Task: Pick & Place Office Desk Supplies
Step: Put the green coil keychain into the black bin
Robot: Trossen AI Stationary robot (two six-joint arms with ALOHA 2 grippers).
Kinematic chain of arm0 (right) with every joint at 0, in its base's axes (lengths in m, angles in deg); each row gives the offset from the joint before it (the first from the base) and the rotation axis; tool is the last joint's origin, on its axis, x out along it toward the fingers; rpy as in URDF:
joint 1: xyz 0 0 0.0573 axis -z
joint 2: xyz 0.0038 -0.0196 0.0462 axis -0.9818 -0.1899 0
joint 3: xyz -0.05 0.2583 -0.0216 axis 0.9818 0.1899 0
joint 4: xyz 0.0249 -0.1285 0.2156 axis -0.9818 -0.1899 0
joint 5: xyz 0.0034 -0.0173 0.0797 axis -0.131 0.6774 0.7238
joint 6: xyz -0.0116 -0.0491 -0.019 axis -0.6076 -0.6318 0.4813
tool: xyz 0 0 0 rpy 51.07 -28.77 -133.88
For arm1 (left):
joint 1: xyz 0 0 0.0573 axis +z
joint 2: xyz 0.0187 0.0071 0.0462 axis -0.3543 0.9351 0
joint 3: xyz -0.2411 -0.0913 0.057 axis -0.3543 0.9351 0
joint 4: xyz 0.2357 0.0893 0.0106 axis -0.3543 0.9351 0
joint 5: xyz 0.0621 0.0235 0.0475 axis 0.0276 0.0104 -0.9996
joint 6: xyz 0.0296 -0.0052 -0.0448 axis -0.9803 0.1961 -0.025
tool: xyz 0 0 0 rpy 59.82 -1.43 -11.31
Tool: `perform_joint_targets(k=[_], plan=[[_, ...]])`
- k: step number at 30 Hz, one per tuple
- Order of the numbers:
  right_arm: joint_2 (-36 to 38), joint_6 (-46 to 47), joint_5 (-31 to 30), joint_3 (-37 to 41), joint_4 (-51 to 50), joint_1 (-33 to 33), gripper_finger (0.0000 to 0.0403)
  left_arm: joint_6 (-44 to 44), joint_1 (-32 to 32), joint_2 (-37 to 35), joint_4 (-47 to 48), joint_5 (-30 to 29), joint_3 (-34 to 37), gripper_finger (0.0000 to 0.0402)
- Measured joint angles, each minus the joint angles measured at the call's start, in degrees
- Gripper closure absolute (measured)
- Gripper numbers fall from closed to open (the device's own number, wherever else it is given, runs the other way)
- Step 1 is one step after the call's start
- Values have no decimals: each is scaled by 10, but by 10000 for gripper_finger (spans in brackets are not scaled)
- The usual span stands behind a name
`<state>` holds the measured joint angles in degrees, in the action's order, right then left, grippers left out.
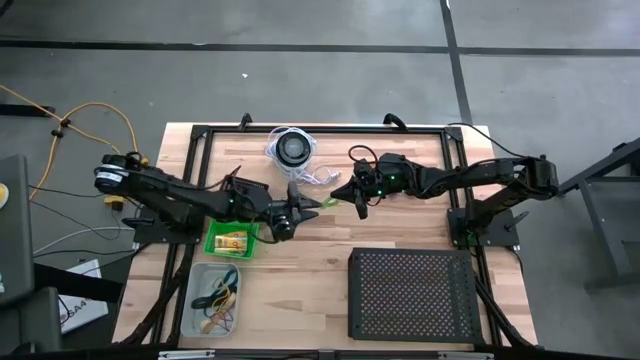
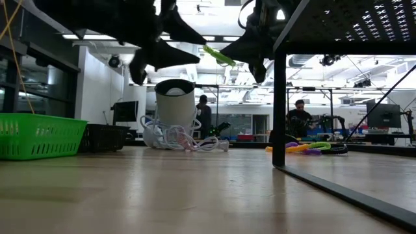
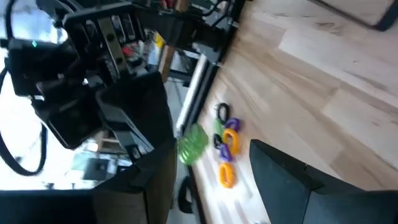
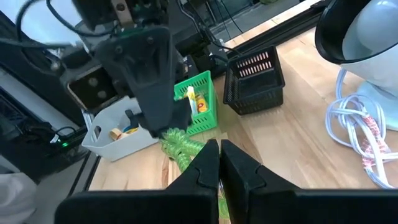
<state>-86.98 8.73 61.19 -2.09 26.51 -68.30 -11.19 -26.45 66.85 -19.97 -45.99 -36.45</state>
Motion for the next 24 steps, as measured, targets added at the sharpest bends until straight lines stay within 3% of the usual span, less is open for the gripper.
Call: perform_joint_targets(k=[10,19,24], plan=[[0,0,2,0,0,0,401,-94,7,84,-132,-13,0,208],[0,0,2,0,-1,0,401,-131,23,96,-147,-14,0,210],[0,0,2,0,-1,0,401,-152,23,96,-155,-11,0,239]])
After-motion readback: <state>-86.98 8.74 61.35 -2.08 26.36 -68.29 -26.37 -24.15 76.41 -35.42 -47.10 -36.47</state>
